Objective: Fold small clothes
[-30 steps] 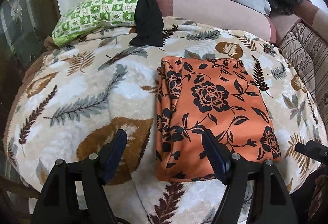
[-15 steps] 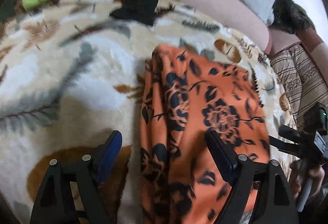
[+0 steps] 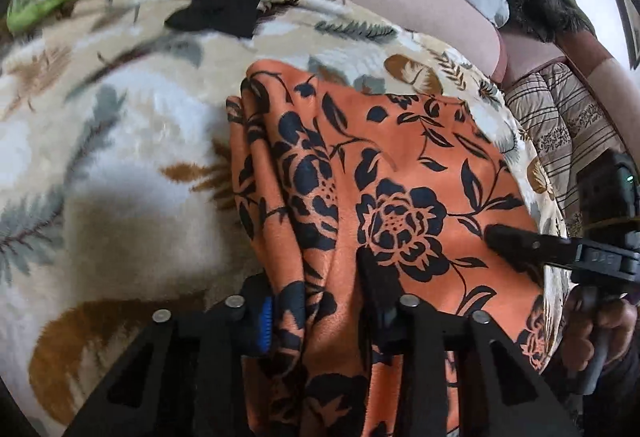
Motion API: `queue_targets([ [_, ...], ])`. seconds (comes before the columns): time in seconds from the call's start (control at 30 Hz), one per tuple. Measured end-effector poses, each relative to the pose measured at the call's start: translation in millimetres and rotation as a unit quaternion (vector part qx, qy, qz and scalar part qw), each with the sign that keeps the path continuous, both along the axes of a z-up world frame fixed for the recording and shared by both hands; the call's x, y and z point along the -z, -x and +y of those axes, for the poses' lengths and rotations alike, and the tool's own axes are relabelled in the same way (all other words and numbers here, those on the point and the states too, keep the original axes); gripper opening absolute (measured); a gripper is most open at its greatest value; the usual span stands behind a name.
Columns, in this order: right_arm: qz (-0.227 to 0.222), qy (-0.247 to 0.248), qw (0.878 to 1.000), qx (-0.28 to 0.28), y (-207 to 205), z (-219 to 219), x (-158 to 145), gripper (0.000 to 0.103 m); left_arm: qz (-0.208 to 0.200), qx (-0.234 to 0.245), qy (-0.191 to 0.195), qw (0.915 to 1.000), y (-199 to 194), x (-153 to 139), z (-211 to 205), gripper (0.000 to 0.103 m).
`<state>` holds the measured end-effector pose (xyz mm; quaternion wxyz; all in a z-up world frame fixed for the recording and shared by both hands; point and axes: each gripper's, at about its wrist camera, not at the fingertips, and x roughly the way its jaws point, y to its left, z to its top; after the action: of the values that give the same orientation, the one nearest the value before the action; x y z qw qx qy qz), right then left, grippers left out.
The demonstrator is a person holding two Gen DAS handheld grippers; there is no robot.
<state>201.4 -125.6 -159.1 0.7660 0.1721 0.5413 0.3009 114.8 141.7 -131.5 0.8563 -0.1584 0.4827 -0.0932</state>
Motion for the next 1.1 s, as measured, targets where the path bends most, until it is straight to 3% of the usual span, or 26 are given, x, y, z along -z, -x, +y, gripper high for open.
queue_targets([
  [0.23, -0.082, 0.011, 0.997, 0.006, 7, -33, -73, 0.039, -0.074, 0.019, 0.003, 0.9970, -11, -63, -44, 0.035],
  [0.4, -0.105, 0.006, 0.994, 0.033, -18, -76, -100, 0.039, -0.088, 0.041, -0.008, 0.9952, -45, -77, -83, 0.035],
  [0.57, -0.091, 0.005, 0.995, 0.050, -49, -104, -78, 0.039, -0.066, 0.039, -0.019, 0.9969, -80, -49, -107, 0.038],
  [0.67, -0.061, 0.003, 0.996, 0.070, -65, -113, -41, 0.046, -0.016, 0.024, -0.047, 0.9984, -99, -10, -110, 0.042],
  [0.7, -0.044, 0.039, 0.994, 0.092, -71, -115, -22, 0.055, -0.002, 0.017, -0.053, 0.9984, -102, 0, -107, 0.048],
  [0.73, -0.038, 0.065, 0.992, 0.104, -71, -116, -15, 0.058, -0.008, 0.009, -0.035, 0.9993, -98, 2, -99, 0.057],
  [0.77, -0.034, 0.086, 0.989, 0.115, -70, -117, -10, 0.059, -0.012, 0.003, -0.039, 0.9991, -94, -2, -95, 0.058],
  [0.9, -0.100, 0.091, 0.984, 0.116, -44, -115, -42, 0.059, -0.070, -0.002, -0.063, 0.9956, -60, -35, -85, 0.062],
  [0.97, -0.127, 0.058, 0.985, 0.096, -32, -106, -63, 0.063, -0.087, 0.008, -0.070, 0.9938, -44, -43, -88, 0.065],
  [1.07, -0.132, 0.016, 0.989, 0.065, -25, -89, -70, 0.078, -0.081, 0.033, -0.104, 0.9907, -40, -32, -106, 0.068],
  [1.1, -0.111, 0.015, 0.992, 0.060, -32, -84, -57, 0.083, -0.056, 0.029, -0.142, 0.9879, -46, -18, -112, 0.068],
])
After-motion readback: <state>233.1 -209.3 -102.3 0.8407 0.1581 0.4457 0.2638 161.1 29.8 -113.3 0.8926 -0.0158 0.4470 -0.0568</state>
